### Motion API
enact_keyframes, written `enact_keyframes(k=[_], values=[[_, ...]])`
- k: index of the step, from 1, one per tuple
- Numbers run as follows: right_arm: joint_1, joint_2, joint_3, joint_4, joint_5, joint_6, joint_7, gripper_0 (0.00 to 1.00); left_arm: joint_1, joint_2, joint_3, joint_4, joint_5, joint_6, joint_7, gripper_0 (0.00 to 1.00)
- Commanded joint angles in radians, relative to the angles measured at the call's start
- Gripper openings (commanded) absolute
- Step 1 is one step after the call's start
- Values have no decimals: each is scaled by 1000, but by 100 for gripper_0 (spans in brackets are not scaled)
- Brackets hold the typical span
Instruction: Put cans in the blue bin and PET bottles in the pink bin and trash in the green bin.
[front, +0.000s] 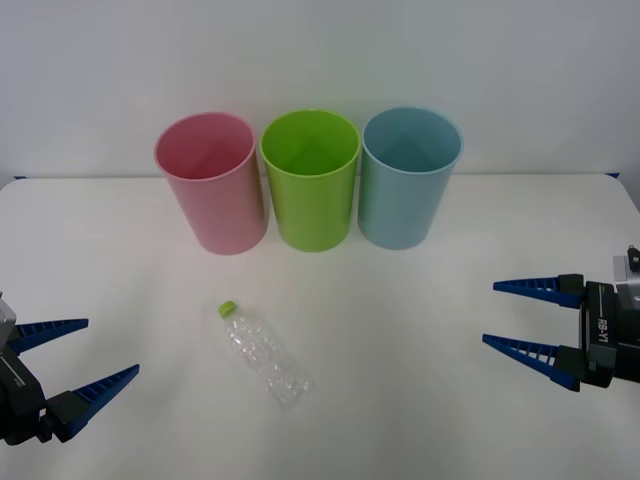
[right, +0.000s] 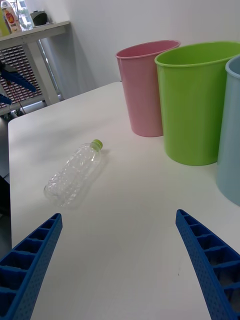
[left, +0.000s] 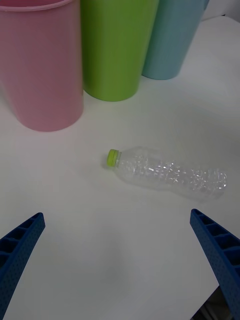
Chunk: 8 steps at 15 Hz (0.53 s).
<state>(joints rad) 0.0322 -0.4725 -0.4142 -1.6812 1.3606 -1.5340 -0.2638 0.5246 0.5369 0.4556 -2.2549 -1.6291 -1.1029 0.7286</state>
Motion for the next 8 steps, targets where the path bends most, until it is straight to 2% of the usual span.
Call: enact_keyframes(k=[1, 8], values=[[0, 0, 0, 0, 0, 0, 0, 78, 0, 0, 0, 0, 0, 0, 0, 100], [0, 0, 0, 0, 0, 0, 0, 78, -5, 34, -14, -23, -3, -11, -32, 100]])
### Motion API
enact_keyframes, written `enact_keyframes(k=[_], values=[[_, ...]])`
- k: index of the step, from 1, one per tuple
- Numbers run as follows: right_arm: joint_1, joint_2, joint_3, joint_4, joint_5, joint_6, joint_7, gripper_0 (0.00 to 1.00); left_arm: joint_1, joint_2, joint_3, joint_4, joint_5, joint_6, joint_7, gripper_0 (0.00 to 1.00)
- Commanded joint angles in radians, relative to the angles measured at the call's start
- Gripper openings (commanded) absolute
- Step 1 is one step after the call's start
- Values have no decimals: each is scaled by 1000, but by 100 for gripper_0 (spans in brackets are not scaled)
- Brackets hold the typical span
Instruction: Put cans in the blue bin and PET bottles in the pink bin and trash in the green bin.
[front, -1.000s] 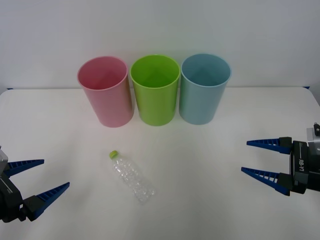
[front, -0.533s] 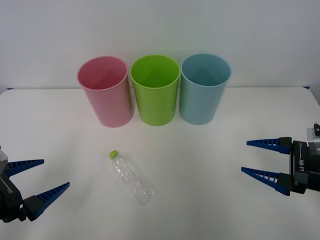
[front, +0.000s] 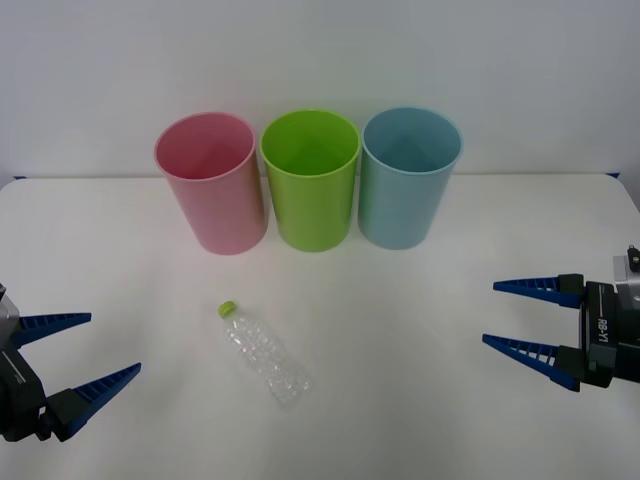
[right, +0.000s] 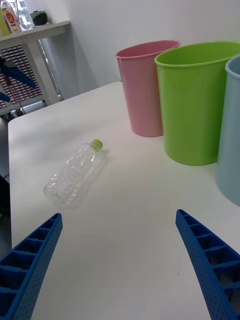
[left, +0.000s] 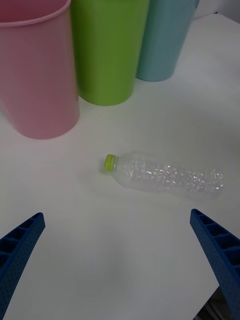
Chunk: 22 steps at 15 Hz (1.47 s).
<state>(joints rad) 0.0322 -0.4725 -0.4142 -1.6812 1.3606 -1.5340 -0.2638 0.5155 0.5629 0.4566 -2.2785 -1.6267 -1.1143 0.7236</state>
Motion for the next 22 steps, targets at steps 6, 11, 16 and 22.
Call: enact_keyframes(k=[6, 11, 16, 22], values=[[0, 0, 0, 0, 0, 0, 0, 78, -17, 180, -220, 1, 38, 237, -398, 100], [0, 0, 0, 0, 0, 0, 0, 78, -163, 361, -375, 19, 79, 300, -639, 100], [0, 0, 0, 0, 0, 0, 0, 78, -370, 735, -701, 67, 166, 654, -888, 100], [0, 0, 0, 0, 0, 0, 0, 77, -542, 782, -826, 102, 225, 619, -980, 100]])
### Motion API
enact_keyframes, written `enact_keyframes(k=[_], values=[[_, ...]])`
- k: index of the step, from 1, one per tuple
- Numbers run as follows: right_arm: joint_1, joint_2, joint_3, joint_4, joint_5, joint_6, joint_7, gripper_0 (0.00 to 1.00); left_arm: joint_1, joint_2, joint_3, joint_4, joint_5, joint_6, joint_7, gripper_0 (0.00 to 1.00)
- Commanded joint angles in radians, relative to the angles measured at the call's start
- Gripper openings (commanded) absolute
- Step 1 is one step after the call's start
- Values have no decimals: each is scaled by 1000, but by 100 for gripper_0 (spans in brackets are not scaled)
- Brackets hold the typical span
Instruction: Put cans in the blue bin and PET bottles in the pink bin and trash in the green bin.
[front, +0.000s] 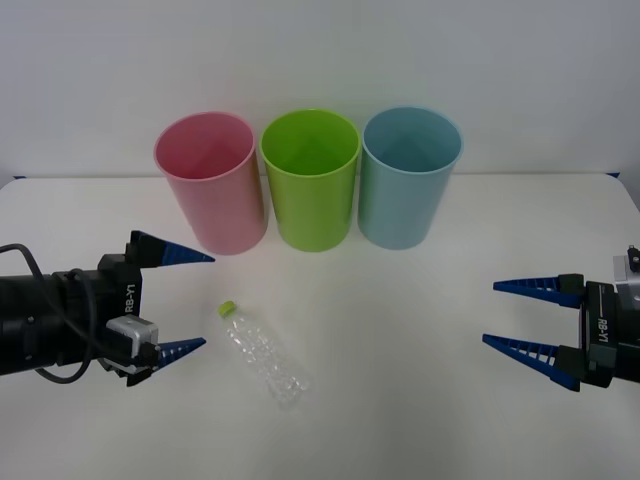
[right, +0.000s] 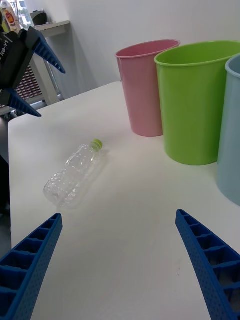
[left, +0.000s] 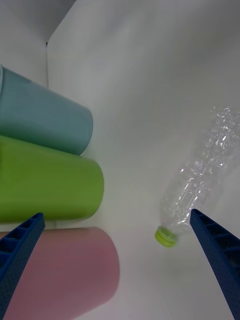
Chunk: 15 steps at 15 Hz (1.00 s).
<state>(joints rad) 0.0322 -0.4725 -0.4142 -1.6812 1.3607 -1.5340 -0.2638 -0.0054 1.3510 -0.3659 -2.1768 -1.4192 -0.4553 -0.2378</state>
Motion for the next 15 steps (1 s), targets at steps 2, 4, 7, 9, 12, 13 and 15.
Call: enact_keyframes(k=[2, 4, 7, 9, 12, 13, 15], values=[[0, 0, 0, 0, 0, 0, 0, 78, -39, 16, -4, 6, 39, -91, -29, 100], [0, 0, 0, 0, 0, 0, 0, 78, -47, 23, -4, 11, 46, -92, -81, 100], [0, 0, 0, 0, 0, 0, 0, 78, -97, 16, -5, 38, 6, -171, -103, 100], [0, 0, 0, 0, 0, 0, 0, 78, -136, 14, -5, 65, 16, -261, -172, 100], [0, 0, 0, 0, 0, 0, 0, 78, -150, 36, -31, 98, 63, -393, -195, 100], [0, 0, 0, 0, 0, 0, 0, 78, -165, 45, -53, 95, 65, -393, -204, 100], [0, 0, 0, 0, 0, 0, 0, 78, -222, 62, -119, 83, 82, -393, -236, 100]])
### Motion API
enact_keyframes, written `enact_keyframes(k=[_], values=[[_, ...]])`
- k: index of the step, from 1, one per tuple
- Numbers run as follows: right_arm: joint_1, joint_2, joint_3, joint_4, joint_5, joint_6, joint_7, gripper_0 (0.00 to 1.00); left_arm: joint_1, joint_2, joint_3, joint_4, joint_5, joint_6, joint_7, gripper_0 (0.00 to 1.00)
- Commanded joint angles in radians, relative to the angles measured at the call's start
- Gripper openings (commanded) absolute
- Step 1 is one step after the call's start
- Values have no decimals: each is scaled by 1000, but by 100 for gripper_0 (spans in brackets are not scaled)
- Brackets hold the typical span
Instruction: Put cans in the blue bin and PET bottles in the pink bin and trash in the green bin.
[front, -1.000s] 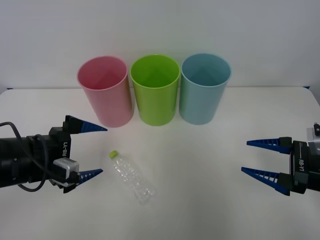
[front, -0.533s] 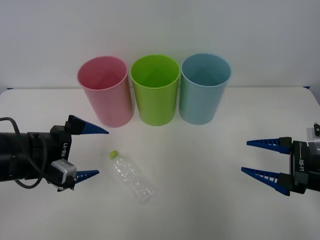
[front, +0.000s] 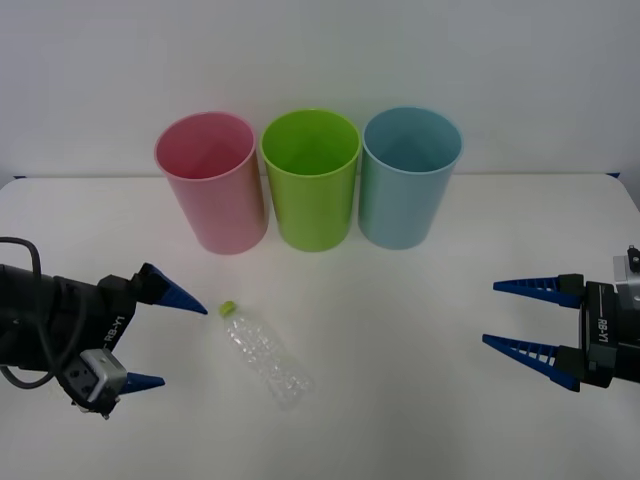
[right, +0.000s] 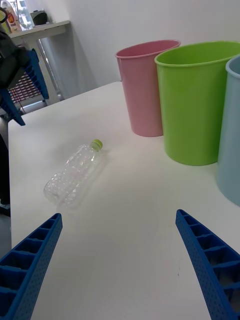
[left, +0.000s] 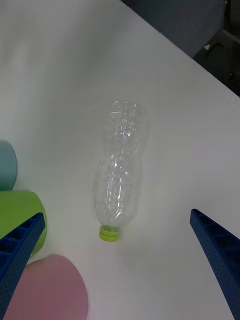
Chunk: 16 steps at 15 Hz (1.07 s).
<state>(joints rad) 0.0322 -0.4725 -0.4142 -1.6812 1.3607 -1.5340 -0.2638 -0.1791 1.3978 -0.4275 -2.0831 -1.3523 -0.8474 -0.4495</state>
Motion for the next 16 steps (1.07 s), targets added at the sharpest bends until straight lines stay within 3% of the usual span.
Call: enact_keyframes(k=[1, 5, 10, 16], values=[[0, 0, 0, 0, 0, 0, 0, 78, -94, 23, -109, -14, 27, -1, -29, 100], [0, 0, 0, 0, 0, 0, 0, 78, -284, 13, -303, 5, 27, 53, -104, 100], [0, 0, 0, 0, 0, 0, 0, 78, -539, 7, -620, 60, 45, 114, -120, 100], [0, 0, 0, 0, 0, 0, 0, 78, -559, -72, -674, 98, 24, 134, -117, 100]])
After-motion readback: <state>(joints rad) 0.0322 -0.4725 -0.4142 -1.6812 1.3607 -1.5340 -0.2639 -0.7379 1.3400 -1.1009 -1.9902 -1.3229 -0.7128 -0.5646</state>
